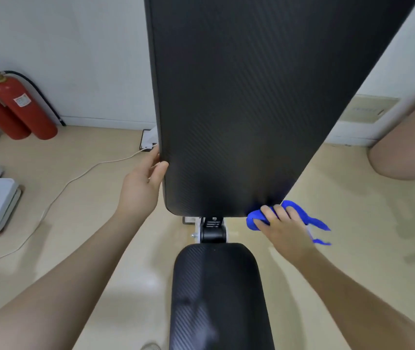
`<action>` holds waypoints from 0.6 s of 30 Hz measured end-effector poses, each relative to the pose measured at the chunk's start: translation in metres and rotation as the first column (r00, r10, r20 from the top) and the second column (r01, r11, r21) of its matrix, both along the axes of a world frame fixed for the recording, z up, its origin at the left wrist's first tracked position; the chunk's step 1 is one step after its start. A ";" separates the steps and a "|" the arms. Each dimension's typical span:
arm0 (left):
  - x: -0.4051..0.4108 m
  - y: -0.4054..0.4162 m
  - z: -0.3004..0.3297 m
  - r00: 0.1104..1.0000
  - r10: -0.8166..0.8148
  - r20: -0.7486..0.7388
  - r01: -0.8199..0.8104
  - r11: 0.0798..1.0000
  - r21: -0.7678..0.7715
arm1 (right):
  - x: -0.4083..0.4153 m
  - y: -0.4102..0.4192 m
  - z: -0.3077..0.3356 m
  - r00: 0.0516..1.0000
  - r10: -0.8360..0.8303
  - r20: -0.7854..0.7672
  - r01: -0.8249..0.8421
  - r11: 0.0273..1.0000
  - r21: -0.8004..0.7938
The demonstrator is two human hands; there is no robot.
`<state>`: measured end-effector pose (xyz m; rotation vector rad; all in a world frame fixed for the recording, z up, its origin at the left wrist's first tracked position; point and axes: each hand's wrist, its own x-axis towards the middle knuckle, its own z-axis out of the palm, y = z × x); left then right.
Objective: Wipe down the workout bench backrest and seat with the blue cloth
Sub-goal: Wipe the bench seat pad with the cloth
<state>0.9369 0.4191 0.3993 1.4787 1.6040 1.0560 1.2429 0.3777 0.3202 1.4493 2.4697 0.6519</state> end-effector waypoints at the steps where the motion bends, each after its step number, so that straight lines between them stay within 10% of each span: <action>1: 0.000 -0.002 0.001 0.999 0.038 0.022 -0.038 0.999 -0.020 | -0.015 -0.007 0.003 0.991 -0.069 -0.118 0.064 0.997 -0.041; 5: 0.003 -0.026 0.011 0.958 0.272 -0.087 -0.267 0.961 0.066 | -0.074 -0.023 0.026 0.697 -0.328 -0.637 -0.049 0.865 -0.499; 8: 0.012 -0.054 0.004 0.984 -0.162 -0.080 0.150 0.980 -0.134 | -0.087 -0.036 0.046 0.274 -0.745 -0.608 -0.259 0.552 -0.793; 12: 0.030 -0.083 -0.008 0.762 -0.621 0.184 0.615 0.606 -0.504 | -0.087 -0.057 0.059 -0.107 -0.924 -0.368 -0.440 0.376 -0.816; 15: 0.037 -0.098 -0.030 0.664 -0.590 0.460 0.722 0.347 -0.598 | -0.068 -0.075 0.054 -0.120 -0.986 -0.118 -0.468 0.161 -0.869; 18: 0.037 -0.103 -0.074 0.674 -0.736 0.068 0.558 0.446 -0.699 | -0.056 -0.089 0.016 0.245 -0.951 -0.190 0.021 0.201 -0.979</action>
